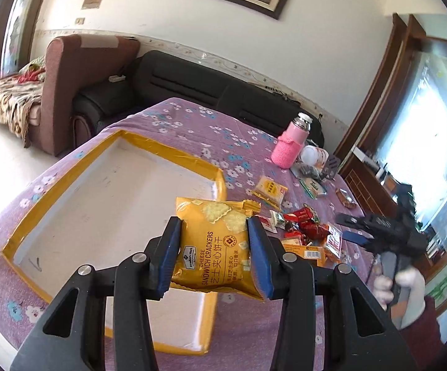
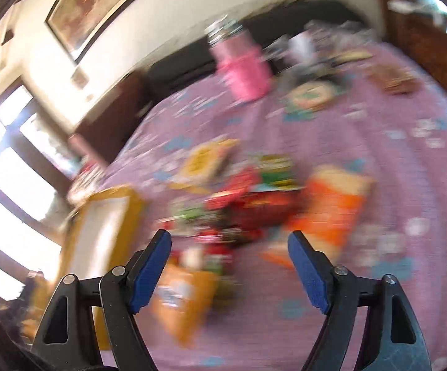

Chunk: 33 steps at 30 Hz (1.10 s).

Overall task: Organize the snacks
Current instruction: 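Carry the yellow bag into the tray with the left gripper while the right gripper grasps a green-wrapped sweet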

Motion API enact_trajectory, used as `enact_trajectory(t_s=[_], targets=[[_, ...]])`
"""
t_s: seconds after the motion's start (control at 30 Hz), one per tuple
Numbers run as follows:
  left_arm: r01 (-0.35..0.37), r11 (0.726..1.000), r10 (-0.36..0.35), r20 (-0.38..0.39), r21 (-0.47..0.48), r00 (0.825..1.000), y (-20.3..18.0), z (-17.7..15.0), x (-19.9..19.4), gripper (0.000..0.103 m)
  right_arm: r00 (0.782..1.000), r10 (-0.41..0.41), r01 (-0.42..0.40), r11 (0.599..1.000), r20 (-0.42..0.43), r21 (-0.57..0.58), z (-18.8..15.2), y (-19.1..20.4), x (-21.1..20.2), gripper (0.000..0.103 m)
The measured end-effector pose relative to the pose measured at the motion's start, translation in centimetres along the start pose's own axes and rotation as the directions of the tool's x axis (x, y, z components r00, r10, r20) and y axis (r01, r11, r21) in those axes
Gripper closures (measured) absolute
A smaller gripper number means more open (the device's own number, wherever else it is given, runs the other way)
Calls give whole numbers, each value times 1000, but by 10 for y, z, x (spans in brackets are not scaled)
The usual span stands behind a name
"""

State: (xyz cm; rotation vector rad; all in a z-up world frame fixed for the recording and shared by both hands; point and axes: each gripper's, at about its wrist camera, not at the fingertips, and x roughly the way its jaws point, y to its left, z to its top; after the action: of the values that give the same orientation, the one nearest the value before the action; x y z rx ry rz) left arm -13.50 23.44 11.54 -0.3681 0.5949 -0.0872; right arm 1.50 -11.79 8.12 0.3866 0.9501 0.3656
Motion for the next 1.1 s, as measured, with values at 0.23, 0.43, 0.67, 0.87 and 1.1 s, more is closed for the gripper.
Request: enact_trajectory(t_s=[0.23, 0.43, 0.67, 0.87, 1.1], targets=[[-45, 998, 46, 19, -43, 999, 43, 1, -9, 61, 984, -61, 61, 998, -169, -5, 20, 37, 84, 50], [-56, 996, 57, 12, -70, 998, 66, -2, -3, 61, 971, -138, 155, 985, -193, 73, 31, 38, 116, 50], [-44, 995, 43, -12, -93, 999, 78, -8, 3, 61, 945, -261, 276, 960, -197, 51, 34, 48, 138, 55], [-38, 994, 36, -22, -99, 999, 78, -10, 4, 61, 956, -244, 255, 966, -165, 50, 27, 44, 135, 71], [-74, 994, 73, -18, -86, 997, 74, -8, -2, 61, 982, -186, 187, 982, -45, 21, 19, 60, 90, 71]])
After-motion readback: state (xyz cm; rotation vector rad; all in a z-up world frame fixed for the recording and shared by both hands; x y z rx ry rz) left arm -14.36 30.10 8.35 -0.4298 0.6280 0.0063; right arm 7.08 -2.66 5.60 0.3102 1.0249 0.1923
